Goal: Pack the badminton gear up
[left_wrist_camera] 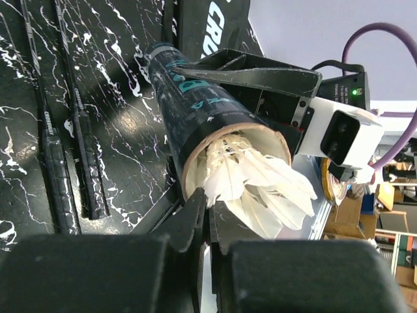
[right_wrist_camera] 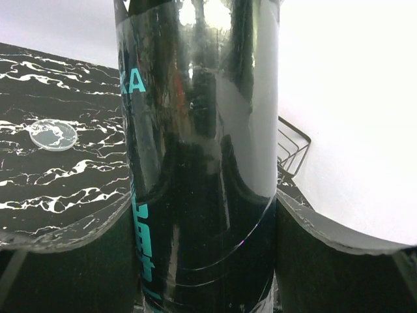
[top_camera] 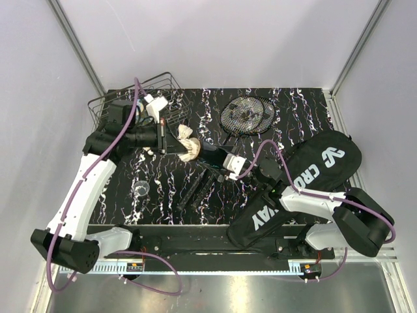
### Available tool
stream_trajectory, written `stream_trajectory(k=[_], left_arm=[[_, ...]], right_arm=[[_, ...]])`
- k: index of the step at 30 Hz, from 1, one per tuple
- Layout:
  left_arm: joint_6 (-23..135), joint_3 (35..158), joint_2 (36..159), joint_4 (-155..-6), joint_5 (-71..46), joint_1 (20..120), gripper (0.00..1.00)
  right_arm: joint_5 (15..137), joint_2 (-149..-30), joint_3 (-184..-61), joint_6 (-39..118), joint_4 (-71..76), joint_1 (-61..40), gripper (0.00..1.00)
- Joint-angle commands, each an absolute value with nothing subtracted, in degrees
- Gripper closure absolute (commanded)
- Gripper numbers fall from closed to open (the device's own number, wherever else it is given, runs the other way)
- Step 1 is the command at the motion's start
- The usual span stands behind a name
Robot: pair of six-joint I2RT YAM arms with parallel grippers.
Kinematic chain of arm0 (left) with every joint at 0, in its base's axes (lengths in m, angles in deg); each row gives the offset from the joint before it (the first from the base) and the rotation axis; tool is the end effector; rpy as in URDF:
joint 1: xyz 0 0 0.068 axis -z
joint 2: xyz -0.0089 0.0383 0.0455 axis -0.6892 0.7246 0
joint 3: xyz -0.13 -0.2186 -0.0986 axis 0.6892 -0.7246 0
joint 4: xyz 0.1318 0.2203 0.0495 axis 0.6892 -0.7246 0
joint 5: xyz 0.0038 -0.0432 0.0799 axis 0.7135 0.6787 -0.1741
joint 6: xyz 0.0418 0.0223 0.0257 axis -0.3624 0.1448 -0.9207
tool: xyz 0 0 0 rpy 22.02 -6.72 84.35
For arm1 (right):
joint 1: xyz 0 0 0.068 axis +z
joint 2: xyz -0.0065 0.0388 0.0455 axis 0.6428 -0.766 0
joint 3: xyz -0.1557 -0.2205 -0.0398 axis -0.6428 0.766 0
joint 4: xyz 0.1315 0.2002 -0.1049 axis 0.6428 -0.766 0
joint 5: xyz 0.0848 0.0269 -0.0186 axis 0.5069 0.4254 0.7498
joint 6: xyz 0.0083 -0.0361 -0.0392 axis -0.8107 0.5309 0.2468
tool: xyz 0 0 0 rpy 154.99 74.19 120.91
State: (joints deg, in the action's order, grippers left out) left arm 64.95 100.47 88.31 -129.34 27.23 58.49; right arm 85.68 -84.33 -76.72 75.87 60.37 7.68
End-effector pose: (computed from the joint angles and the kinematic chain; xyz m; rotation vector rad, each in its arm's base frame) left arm 0.2090 -0.0831 0.3967 0.3688 2.2235 -1.2692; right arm 0.1764 0.2098 0.2561 -1.0616 0.9102 0.4715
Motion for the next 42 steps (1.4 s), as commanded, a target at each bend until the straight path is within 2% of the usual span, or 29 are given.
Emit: stream_trajectory(k=[1, 2, 4, 5, 9, 12, 15, 18, 21, 23, 26, 31, 34, 37, 42], left_arm=[[65.65, 101.63, 89.68, -126.98, 22.31, 61.93, 0.86], [65.29, 101.98, 89.68, -128.12, 19.51, 61.85, 0.71], [64.59, 101.98, 88.73, -128.39, 17.2, 61.85, 0.57], [64.85, 101.63, 88.46, -127.43, 16.32, 61.85, 0.47], [66.17, 100.58, 88.98, -126.02, 16.84, 62.02, 0.27], [65.9, 99.0, 89.42, -126.11, 14.04, 62.11, 0.23], [65.64, 97.5, 89.42, -125.49, 13.85, 62.11, 0.28], [64.86, 97.15, 86.89, -125.23, 12.8, 62.03, 0.28], [63.36, 96.97, 83.37, -126.01, 9.91, 61.41, 0.19], [63.18, 96.18, 81.52, -126.63, 8.23, 60.54, 0.07], [63.79, 94.51, 78.53, -126.9, 6.12, 58.69, 0.01], [65.55, 92.32, 76.68, -126.9, 4.09, 56.4, 0.01], [67.13, 91.79, 78.78, -123.92, 11.0, 56.4, 0.04], [69.33, 90.91, 79.75, -118.93, 16.29, 56.4, 0.01], [71.26, 90.2, 82.29, -116.44, 17.54, 58.15, 0.01]], right_arm=[[87.96, -83.73, -77.5, 73.38, 65.67, 8.34, 0.57], [88.14, -83.64, -77.68, 73.38, 65.59, 8.34, 0.57], [88.4, -83.46, -77.85, 73.12, 65.06, 8.34, 0.57], [88.4, -83.55, -77.94, 73.03, 64.88, 8.42, 0.57], [88.58, -83.73, -77.86, 72.59, 65.93, 8.34, 0.57], [88.75, -83.81, -77.77, 72.24, 66.37, 8.34, 0.57], [88.14, -83.73, -77.59, 72.07, 66.72, 8.34, 0.58], [87.35, -83.81, -77.33, 72.33, 67.08, 8.34, 0.58], [86.91, -83.64, -77.24, 72.68, 67.08, 8.34, 0.57], [86.91, -83.55, -77.15, 72.68, 67.17, 8.42, 0.58], [87.43, -83.46, -77.24, 72.42, 67.08, 8.34, 0.57], [87.79, -83.2, -77.24, 72.33, 66.9, 8.42, 0.58], [88.49, -83.55, -77.5, 72.07, 66.46, 8.34, 0.57], [88.58, -83.81, -77.94, 72.15, 65.94, 8.42, 0.58], [88.49, -83.81, -78.03, 72.33, 65.58, 8.42, 0.58]])
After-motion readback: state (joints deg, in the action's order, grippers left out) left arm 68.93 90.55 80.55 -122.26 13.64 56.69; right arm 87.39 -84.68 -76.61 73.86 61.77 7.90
